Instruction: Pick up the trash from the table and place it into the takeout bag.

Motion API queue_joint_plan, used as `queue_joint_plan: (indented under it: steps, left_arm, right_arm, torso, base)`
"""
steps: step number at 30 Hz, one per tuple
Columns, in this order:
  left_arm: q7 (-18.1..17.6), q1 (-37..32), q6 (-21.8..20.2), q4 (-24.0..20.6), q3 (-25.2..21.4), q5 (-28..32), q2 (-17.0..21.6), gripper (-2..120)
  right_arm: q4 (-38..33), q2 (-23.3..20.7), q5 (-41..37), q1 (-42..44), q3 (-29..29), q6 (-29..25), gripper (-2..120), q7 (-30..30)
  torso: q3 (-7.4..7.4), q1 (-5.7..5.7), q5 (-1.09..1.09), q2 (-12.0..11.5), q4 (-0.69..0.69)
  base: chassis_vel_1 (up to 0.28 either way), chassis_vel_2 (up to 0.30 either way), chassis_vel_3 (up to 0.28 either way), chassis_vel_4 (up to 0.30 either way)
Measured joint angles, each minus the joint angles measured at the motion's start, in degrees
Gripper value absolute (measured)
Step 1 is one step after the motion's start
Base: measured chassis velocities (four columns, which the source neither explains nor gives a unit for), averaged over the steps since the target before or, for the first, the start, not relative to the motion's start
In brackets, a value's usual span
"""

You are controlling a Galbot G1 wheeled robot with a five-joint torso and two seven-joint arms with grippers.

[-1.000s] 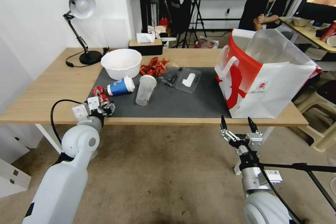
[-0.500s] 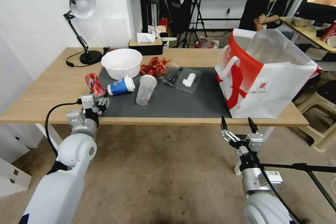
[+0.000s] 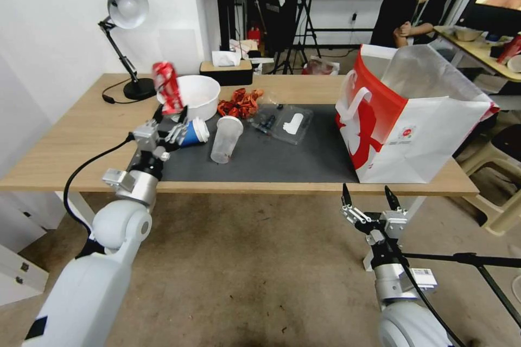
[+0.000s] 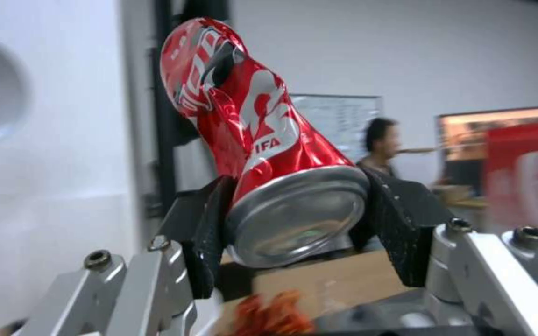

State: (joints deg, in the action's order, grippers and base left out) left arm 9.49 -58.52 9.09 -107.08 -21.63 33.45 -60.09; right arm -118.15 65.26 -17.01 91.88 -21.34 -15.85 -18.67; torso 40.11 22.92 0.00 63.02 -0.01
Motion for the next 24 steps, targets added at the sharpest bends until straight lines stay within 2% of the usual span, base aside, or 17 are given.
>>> queue_joint_plan:
  steps: [2, 5, 7, 10, 11, 13, 14, 18, 19, 21, 23, 24]
  left_arm:
    - [1.21, 1.46, 0.13, 0.24, 1.33, 1.65, 1.15, 51]
    - [5.52, 6.8, 0.54, 1.66, 6.59, 5.86, 4.96, 51]
    - [6.36, 8.46, 0.55, 2.14, 8.31, 7.09, 5.87, 51]
    - [8.61, 16.33, 0.57, 4.21, 16.71, 12.21, 8.23, 51]
    - [8.61, 16.33, 0.57, 4.21, 16.71, 12.21, 8.23, 51]
    - [9.3, 22.56, 0.54, 6.03, 22.8, 15.21, 8.97, 51]
    - [9.3, 22.56, 0.54, 6.03, 22.8, 15.21, 8.97, 51]
    - [10.44, 33.32, -0.06, 9.78, 31.53, 19.12, 8.61, 51]
    - [10.44, 33.32, -0.06, 9.78, 31.53, 19.12, 8.61, 51]
    - [10.47, 38.73, -0.56, 11.64, 35.72, 20.5, 7.35, 51]
    - [10.45, 40.22, -0.6, 12.15, 36.93, 20.79, 6.84, 51]
    - [10.43, 43.76, -0.75, 13.37, 40.26, 21.4, 5.38, 51]
  right_arm:
    - [0.08, -0.07, -0.02, -0.1, -0.02, -0.01, 100, 0.0]
    - [0.3, -0.12, -0.09, -0.4, -0.13, -0.03, 100, -0.01]
    - [0.35, -0.12, -0.11, -0.45, -0.2, -0.04, 100, -0.01]
    - [0.52, -0.14, -0.16, -0.54, -0.51, -0.11, 100, -0.01]
    - [0.52, -0.14, -0.16, -0.54, -0.51, -0.11, 100, -0.01]
    - [0.74, -0.12, -0.2, -0.65, -0.93, -0.2, 100, -0.01]
    - [0.74, -0.12, -0.2, -0.65, -0.93, -0.2, 100, -0.01]
    - [0.9, 0.06, -0.21, -1.15, -1.41, -0.24, 100, 0.02]
    - [0.9, 0.06, -0.21, -1.15, -1.41, -0.24, 100, 0.02]
    - [0.99, 0.25, -0.18, -1.26, -1.48, -0.24, 100, 0.04]
    - [1.03, 0.32, -0.15, -1.29, -1.49, -0.24, 100, 0.03]
    - [1.14, 0.5, -0.06, -1.34, -1.53, -0.24, 100, 0.05]
  torso:
    - [0.0, 0.0, 0.0, 0.0, 0.0]
    - [0.0, 0.0, 0.0, 0.0, 0.02]
    - [0.0, 0.0, 0.0, 0.0, 0.01]
    - [0.0, 0.01, 0.0, 0.0, 0.02]
    - [0.0, 0.01, 0.0, 0.0, 0.02]
    - [0.0, 0.01, 0.01, 0.0, -0.01]
    - [0.0, 0.01, 0.01, 0.0, -0.01]
    - [0.0, 0.01, 0.02, 0.0, 0.01]
    - [0.0, 0.01, 0.02, 0.0, 0.01]
    - [0.0, 0.01, -0.01, 0.0, 0.03]
    - [0.0, 0.01, 0.01, 0.0, 0.02]
    - [0.0, 0.01, 0.04, 0.0, 0.01]
  base:
    - [0.0, 0.0, 0.0, 0.0]
    - [0.0, 0.0, 0.0, 0.0]
    - [0.0, 0.0, 0.0, 0.0]
    - [0.0, 0.0, 0.0, 0.0]
    - [0.0, 0.0, 0.0, 0.0]
    - [0.0, 0.0, 0.0, 0.0]
    - [0.0, 0.0, 0.0, 0.0]
    - [0.0, 0.0, 0.0, 0.0]
    - [0.0, 0.0, 0.0, 0.0]
    - [0.0, 0.0, 0.0, 0.0]
    - [0.0, 0.0, 0.0, 0.0]
    - [0.0, 0.0, 0.0, 0.0]
